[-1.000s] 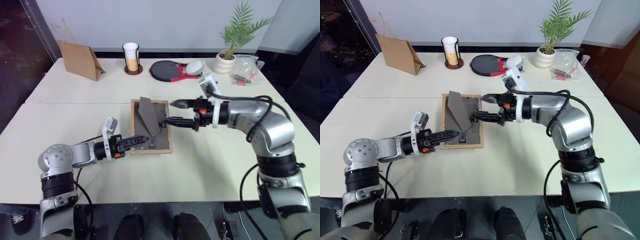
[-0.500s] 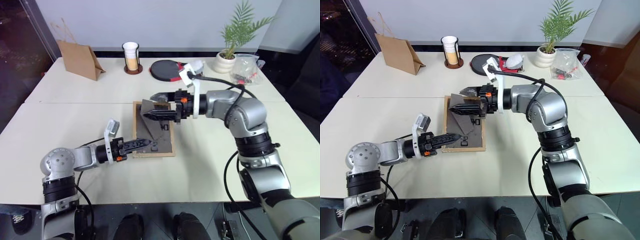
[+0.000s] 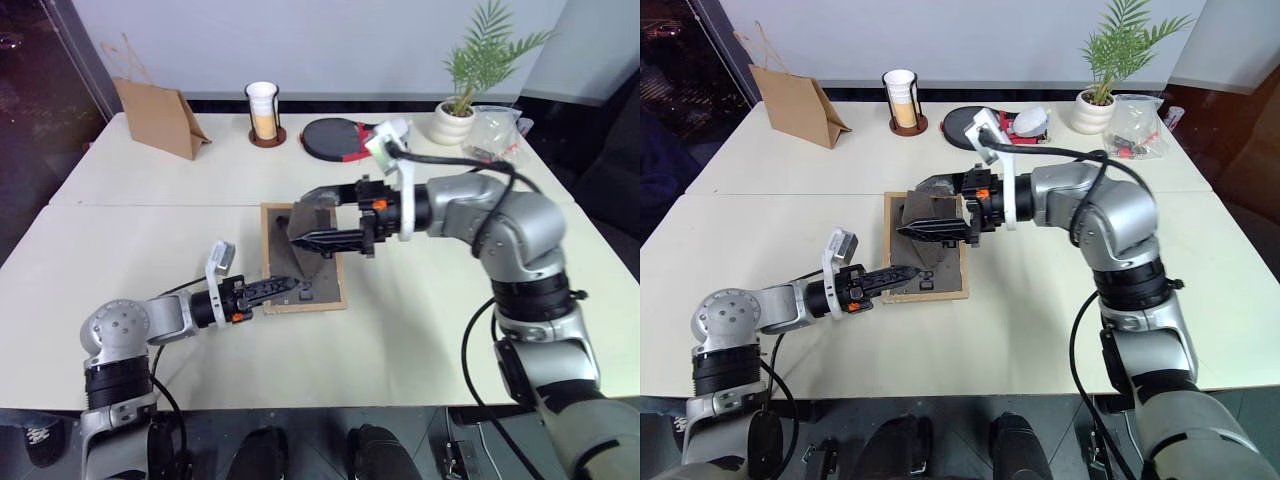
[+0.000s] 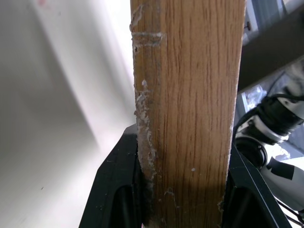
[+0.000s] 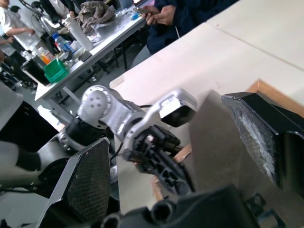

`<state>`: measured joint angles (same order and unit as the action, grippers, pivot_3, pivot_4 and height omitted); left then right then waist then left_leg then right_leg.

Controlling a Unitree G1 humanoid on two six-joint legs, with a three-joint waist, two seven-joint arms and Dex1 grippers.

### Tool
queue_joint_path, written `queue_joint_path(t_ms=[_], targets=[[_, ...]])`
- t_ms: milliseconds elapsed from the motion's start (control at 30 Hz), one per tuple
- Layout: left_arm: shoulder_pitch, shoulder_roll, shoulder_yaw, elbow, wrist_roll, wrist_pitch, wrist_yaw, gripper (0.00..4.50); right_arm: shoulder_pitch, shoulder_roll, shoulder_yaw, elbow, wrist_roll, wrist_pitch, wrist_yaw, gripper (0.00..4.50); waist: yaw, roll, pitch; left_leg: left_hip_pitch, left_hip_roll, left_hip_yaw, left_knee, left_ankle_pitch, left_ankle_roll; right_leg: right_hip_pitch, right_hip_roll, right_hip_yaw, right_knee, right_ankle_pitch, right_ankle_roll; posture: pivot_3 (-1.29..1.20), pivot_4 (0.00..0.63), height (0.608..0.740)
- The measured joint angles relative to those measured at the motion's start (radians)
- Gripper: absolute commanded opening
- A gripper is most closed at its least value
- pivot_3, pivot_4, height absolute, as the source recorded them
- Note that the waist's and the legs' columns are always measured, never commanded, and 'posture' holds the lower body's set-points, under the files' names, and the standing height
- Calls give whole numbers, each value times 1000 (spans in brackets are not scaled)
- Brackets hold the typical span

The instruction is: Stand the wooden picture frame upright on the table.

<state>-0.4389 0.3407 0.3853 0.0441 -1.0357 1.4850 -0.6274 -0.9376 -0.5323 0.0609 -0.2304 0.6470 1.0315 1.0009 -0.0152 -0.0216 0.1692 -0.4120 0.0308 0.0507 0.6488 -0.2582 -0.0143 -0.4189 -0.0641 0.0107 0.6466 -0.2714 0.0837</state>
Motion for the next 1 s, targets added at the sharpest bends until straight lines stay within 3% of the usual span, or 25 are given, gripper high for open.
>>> queue_joint_path(t_ms=[133,233,300,400,467,567,767,900,1000], targets=[[0,5,-8,5,-1,-13,-2,1067,27,-57,-11,-37,-16,-28,-19,4459,-4,0,0,0,0,0,0,0,0,-1,0,1,0,0,-1,0,150,740],[-1,5,-15,-1,-9,-9,-1,1067,50,-173,57,15,-232,-301,-43,4459,0,0,0,0,-1,2,0,0,0,-1,0,1,-1,-1,-1,0,150,740],[-3,6,-11,-8,-25,-5,1,1067,86,-264,131,89,-440,-597,-67,4459,3,0,0,-1,-1,2,0,0,0,-1,0,1,-2,0,-1,0,150,740],[-11,6,-5,-11,-47,11,18,1067,134,-292,217,256,-691,-1031,-153,4459,-2,0,0,-1,-1,5,0,0,0,-1,1,3,-2,0,0,0,150,740],[-23,-1,-4,-15,-65,26,38,1067,139,-287,278,395,-891,-1355,-327,4459,-7,0,0,-1,-1,6,0,1,-1,-3,2,5,1,0,1,0,150,740],[-31,-12,4,-29,-104,49,66,1067,134,-262,333,546,-1150,-1683,-599,4459,-7,-1,0,-1,0,6,0,6,-10,-4,5,5,2,0,1,0,150,740],[-72,-39,35,-29,-168,83,158,1067,82,-163,384,662,-1462,-1919,-991,4459,-4,-1,0,-1,1,5,1,8,-13,-4,8,6,4,0,1,0,150,740],[-86,-40,49,-29,-214,96,207,1067,24,-120,409,719,-1578,-1954,-1132,4459,-5,-1,0,0,1,5,1,8,-13,-4,7,6,4,0,1,0,150,740],[-80,-40,59,-34,-248,98,248,1067,-2,-103,428,770,-1626,-1957,-1187,3599,-5,-1,0,0,1,5,1,8,-13,-4,8,5,3,0,1,0,150,740]])
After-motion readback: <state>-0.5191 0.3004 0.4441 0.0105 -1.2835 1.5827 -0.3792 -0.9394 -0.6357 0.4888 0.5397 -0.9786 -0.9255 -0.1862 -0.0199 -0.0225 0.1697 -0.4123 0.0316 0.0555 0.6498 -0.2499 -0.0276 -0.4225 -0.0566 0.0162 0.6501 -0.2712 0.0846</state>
